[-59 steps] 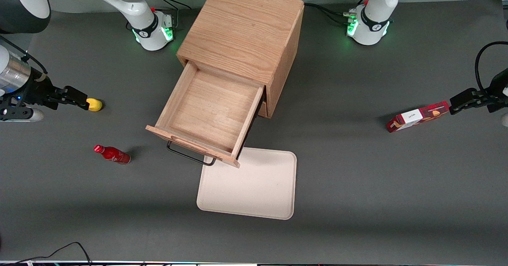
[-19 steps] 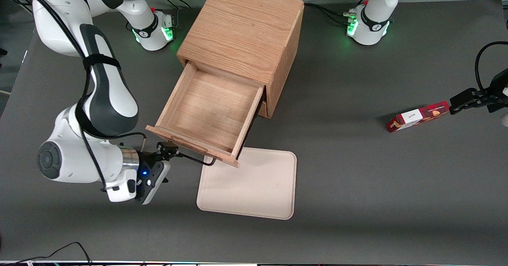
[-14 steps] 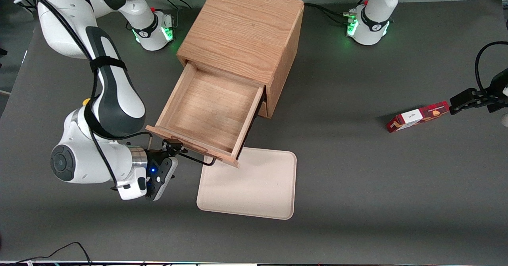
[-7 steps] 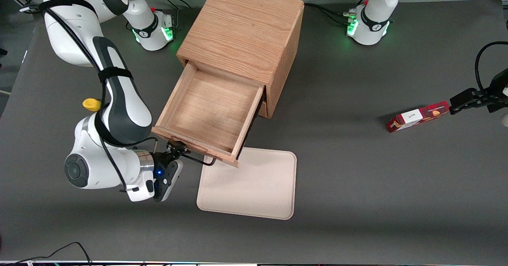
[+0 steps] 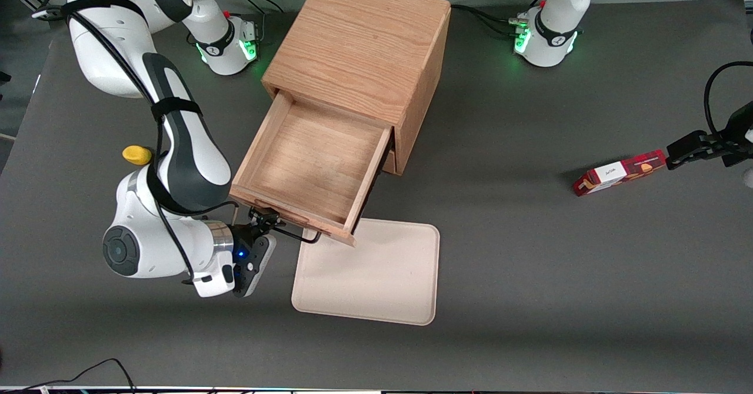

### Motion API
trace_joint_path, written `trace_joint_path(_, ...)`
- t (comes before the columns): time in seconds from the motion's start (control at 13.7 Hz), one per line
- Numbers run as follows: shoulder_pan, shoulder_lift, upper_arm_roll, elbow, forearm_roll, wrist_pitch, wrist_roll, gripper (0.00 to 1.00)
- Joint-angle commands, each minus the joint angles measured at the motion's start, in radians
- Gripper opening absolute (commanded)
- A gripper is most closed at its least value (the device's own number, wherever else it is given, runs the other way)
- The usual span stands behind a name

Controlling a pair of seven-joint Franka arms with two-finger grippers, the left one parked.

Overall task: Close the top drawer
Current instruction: 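Press the right gripper against the drawer front and push it inward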

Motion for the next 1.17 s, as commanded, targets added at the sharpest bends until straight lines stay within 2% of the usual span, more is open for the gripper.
trace_joint_path(0.0, 0.018, -0.01, -0.005, -0.014, -0.016, -0.003, 0.018, 1.0)
trace_joint_path(0.22, 0.042, -0.026, -0.005, -0.037, -0.024, 0.001, 0.021, 1.0)
trace_joint_path(1.09, 0.096, -0.194, -0.003, -0.33, -0.029, 0.133, 0.064, 1.0)
